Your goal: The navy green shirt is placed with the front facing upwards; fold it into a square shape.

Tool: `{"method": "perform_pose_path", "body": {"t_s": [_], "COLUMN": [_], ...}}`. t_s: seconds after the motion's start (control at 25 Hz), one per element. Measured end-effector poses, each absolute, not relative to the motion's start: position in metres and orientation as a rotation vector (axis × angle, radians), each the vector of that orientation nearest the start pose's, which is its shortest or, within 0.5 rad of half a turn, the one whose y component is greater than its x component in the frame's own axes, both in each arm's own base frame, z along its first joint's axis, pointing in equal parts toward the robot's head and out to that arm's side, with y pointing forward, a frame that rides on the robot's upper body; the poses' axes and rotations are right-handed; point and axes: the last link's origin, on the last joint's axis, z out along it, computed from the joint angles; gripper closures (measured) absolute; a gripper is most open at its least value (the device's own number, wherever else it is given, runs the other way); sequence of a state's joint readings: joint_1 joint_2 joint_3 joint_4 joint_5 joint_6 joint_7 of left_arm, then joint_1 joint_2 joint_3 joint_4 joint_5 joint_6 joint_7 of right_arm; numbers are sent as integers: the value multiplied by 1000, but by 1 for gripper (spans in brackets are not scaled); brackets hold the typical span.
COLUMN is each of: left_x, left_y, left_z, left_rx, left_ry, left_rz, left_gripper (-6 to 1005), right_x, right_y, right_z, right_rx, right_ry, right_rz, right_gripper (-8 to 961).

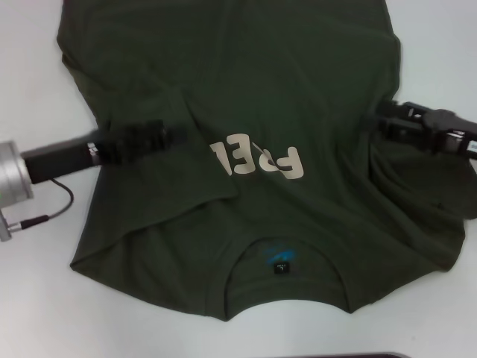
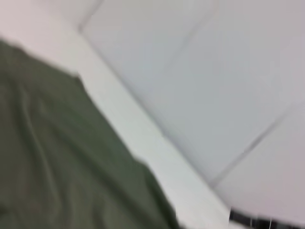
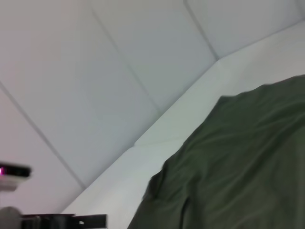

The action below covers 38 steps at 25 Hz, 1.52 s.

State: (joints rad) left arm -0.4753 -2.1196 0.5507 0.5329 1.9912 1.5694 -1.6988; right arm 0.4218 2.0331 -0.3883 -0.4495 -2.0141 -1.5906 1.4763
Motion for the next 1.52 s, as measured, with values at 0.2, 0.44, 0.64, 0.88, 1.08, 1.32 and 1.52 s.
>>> {"method": "perform_pose_path", "body": {"t_s": [0.2, 0.44, 0.64, 0.88, 1.08, 1.32, 1.52], "left_x": [-280, -279, -277, -276, -276, -276, -275], "left_y": [298, 294, 293, 293, 293, 293, 295], "left_z": [-7, -1, -2, -3, -3, -4, -4], "left_rx": [-2397, -2391, -2402, -2418, -2419, -2429, -2434], "left_ry": [-1276, -1256, -1235, -1206, -1189, -1184, -1179], "left_rz": [-1147, -1203, -1205, -1203, -1199, -1191, -1181], "left_gripper": [135, 123, 102, 111, 111, 110, 110], "right_x": [341, 358, 371, 377, 378, 377, 378], "right_y": [285, 280, 277, 275, 279, 282, 282], "right_z": [39, 72, 102, 107, 92, 82, 80], "right_rx": [-2255, -2183, -2117, -2047, -2040, -2031, -2020], "right_ry": [1232, 1353, 1507, 1712, 1771, 1781, 1787], "right_rz": [977, 913, 793, 740, 675, 653, 655], "right_gripper": [37, 37, 38, 38, 37, 37, 37]}}
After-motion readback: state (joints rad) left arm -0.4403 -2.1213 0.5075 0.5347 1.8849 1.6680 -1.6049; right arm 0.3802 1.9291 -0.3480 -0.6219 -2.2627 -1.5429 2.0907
